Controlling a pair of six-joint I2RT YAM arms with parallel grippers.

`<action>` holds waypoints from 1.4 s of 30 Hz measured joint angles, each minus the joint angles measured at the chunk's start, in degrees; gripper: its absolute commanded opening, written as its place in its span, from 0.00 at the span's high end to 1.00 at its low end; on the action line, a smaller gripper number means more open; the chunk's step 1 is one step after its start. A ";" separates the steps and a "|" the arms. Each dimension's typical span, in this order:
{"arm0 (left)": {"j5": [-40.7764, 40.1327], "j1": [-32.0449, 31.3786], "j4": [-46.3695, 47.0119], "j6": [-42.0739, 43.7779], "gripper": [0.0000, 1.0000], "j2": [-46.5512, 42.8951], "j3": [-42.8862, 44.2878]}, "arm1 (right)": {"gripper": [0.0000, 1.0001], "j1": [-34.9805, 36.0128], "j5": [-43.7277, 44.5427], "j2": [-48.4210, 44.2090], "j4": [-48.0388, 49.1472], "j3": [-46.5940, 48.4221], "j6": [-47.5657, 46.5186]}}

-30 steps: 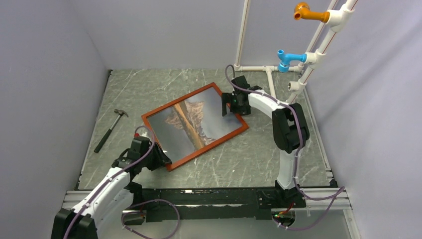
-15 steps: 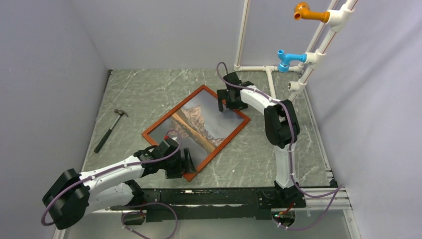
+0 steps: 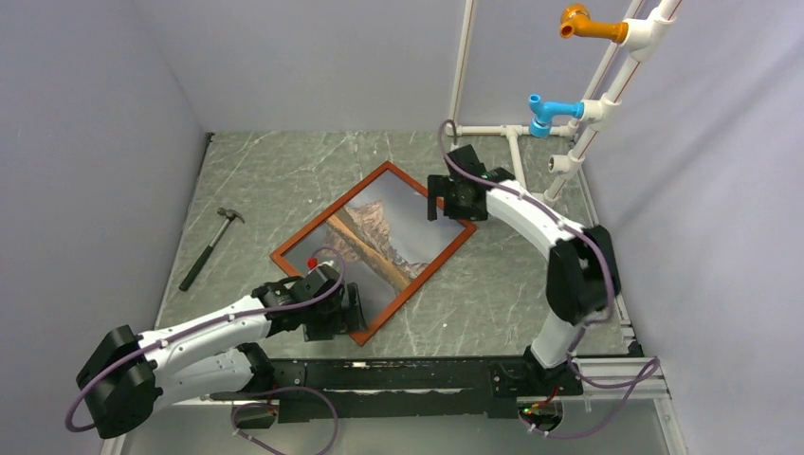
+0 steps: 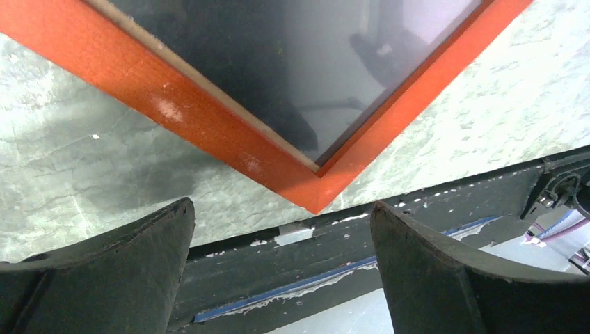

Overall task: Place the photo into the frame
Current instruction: Adjust the photo frame at the center of the board.

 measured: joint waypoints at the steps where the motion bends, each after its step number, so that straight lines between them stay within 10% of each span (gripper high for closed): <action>1: -0.22 0.17 -0.46 0.26 0.01 0.00 0.66 | 0.00 0.00 -0.96 -2.43 0.28 -2.14 0.85; 12: 1.11 11.28 -1.38 6.71 0.00 0.55 14.43 | 0.05 5.31 -9.97 -15.50 3.48 -25.73 12.13; 27: 5.35 19.47 -1.07 10.10 0.01 3.93 25.75 | 0.21 14.08 -11.28 -5.07 7.74 -23.28 20.81; 34: 5.27 20.31 -2.58 10.56 0.01 2.75 24.61 | 0.59 15.32 -9.01 -1.81 7.56 -20.13 20.90; 42: 4.61 21.38 -3.04 11.69 0.01 1.05 23.56 | 0.80 15.13 -6.58 -1.33 6.12 -18.97 21.77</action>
